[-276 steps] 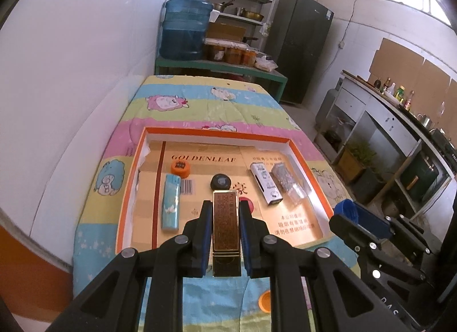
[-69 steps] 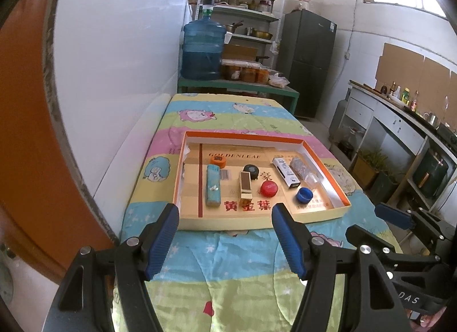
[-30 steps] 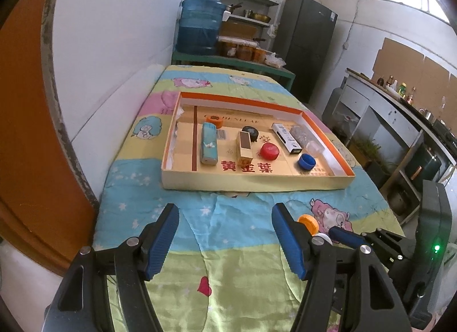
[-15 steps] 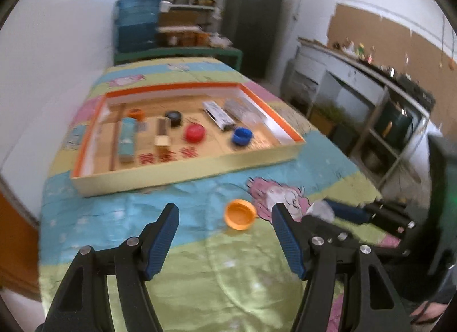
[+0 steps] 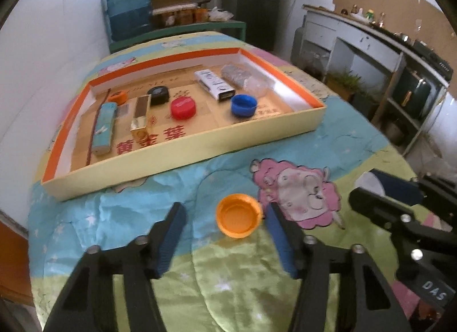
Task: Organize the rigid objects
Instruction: 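Grasp the orange cap on the quilt with the left gripper, then carry the orange cap with left tool while right tool carries the white cap to the tray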
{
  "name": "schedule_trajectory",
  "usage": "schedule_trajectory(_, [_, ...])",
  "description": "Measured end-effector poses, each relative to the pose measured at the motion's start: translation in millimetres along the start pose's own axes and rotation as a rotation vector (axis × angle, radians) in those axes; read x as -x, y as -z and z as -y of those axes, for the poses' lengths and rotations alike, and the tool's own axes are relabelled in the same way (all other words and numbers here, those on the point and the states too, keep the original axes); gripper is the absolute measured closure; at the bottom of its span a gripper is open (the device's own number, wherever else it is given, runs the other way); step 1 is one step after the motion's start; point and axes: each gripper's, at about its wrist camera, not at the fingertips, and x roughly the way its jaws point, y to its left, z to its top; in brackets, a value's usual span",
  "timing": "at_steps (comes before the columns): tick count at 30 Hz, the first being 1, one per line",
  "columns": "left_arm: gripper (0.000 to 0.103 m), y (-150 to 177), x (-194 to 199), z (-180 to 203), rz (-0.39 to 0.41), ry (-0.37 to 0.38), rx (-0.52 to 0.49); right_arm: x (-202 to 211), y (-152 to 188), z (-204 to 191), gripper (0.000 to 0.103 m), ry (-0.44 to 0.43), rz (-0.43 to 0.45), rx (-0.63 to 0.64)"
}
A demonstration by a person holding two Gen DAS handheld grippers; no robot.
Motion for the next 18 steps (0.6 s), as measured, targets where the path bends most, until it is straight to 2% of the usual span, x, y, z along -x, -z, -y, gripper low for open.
schedule_trajectory(4, [0.061,0,1,-3,0.005,-0.007,0.015,-4,-1,0,0.073,-0.011,-0.003,-0.004])
schedule_trajectory(6, [0.073,0,3,-7,0.009,-0.013,0.030,-6,-1,-1,0.073,-0.014,-0.006,-0.005])
schedule_trajectory(18, [0.073,-2,16,-26,0.035,0.008,0.098,-10,-12,-10,0.073,-0.028,-0.002,0.022])
